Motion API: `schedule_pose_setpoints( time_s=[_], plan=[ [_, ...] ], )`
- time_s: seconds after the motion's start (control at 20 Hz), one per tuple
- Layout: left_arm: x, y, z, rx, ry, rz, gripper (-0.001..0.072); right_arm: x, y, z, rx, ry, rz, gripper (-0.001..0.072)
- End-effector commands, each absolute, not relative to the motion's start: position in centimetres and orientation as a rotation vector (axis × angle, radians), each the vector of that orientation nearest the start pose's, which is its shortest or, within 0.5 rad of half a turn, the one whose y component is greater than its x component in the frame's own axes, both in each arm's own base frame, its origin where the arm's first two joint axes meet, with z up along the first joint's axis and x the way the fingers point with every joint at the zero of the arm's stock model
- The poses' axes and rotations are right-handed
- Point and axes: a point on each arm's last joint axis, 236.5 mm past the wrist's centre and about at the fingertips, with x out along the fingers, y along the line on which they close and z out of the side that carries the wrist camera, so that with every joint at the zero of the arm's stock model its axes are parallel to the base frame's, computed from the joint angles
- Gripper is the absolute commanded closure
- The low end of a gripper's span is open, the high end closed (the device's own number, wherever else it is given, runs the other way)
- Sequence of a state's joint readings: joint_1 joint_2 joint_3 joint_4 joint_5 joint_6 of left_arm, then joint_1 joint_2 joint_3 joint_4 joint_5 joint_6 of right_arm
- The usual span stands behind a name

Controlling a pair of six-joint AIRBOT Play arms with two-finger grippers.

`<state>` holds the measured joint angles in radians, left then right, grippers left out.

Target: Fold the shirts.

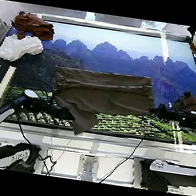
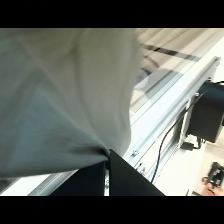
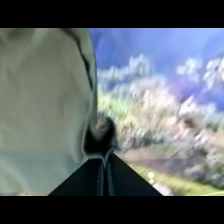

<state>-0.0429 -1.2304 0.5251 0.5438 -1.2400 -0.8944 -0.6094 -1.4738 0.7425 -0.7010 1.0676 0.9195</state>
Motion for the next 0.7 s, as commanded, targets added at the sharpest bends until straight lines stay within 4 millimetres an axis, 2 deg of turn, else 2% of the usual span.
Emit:
schedule_pose_setpoints(
  time_s=[0.0, 0.1, 0.2, 0.4, 0.45, 0.55, 0.65],
  plan=[
    [22.5, -19.2, -3.0, -0.499, 1.431, -0.875, 0.0699, 33.7, -2.3, -8.1, 0.887, 1.153, 0.271, 0.0681],
    [23.6, -16.2, -2.4, -0.322, 1.450, -0.783, 0.0698, 34.2, -2.7, -6.3, 0.841, 1.101, 0.264, 0.0682],
    [25.4, -12.8, -0.9, -0.228, 1.417, -0.680, 0.0698, 34.5, -2.9, -4.1, 0.795, 1.049, 0.266, 0.0682],
    [29.0, -8.4, 2.5, -0.284, 1.277, -0.553, 0.0698, 35.5, -2.4, 0.1, 0.790, 0.930, 0.289, 0.0682],
    [29.6, -7.5, 2.8, -0.293, 1.254, -0.527, 0.0699, 36.0, -2.1, 1.1, 0.816, 0.893, 0.299, 0.0682],
    [30.6, -7.2, 3.8, -0.313, 1.204, -0.530, 0.0699, 37.0, -1.3, 2.9, 0.854, 0.831, 0.330, 0.0682],
    [31.5, -7.0, 4.0, -0.302, 1.166, -0.519, 0.0698, 37.8, 0.6, 4.1, 0.845, 0.796, 0.382, 0.0682]
  ],
)
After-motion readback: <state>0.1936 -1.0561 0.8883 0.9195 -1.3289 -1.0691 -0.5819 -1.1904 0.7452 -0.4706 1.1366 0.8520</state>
